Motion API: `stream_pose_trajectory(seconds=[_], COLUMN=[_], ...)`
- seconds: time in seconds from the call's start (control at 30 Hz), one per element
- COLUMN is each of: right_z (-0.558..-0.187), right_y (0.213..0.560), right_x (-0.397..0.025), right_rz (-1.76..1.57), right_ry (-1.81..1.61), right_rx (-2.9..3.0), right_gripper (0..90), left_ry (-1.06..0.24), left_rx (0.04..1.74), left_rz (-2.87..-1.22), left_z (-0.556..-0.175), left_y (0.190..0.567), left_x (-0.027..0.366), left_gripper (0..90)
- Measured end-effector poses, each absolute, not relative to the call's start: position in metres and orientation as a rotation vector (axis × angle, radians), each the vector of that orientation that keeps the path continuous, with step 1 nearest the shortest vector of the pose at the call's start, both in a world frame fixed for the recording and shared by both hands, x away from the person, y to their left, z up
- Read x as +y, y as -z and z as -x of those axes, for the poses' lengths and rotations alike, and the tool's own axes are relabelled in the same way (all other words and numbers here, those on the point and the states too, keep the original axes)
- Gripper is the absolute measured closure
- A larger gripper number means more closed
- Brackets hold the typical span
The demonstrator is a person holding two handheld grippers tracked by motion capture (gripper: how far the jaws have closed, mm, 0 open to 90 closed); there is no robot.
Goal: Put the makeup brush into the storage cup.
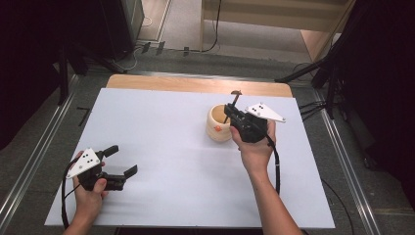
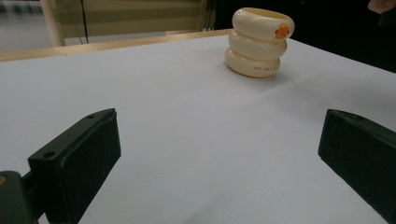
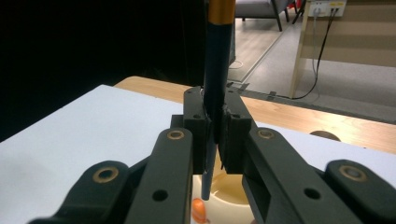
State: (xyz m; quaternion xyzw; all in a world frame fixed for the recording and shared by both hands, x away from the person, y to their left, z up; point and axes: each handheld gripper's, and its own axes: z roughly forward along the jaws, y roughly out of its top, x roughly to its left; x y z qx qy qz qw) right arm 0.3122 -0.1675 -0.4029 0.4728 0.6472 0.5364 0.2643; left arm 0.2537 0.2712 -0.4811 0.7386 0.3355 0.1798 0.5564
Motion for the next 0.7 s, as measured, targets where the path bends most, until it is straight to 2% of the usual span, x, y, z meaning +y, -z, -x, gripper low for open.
stream_pose_trajectory(seconds=[0.7], right_z=[-0.333], right_y=[0.405], right_x=[-0.18], right_rz=[-1.306], right_ry=[-1.426], right_rx=[1.694], right_gripper=[84.5], left_ry=[-0.427], left_rx=[0.802], left_rz=[-1.738], left_z=[-0.253], left_y=[0.483], left_x=[0.271], left_gripper=[0.0])
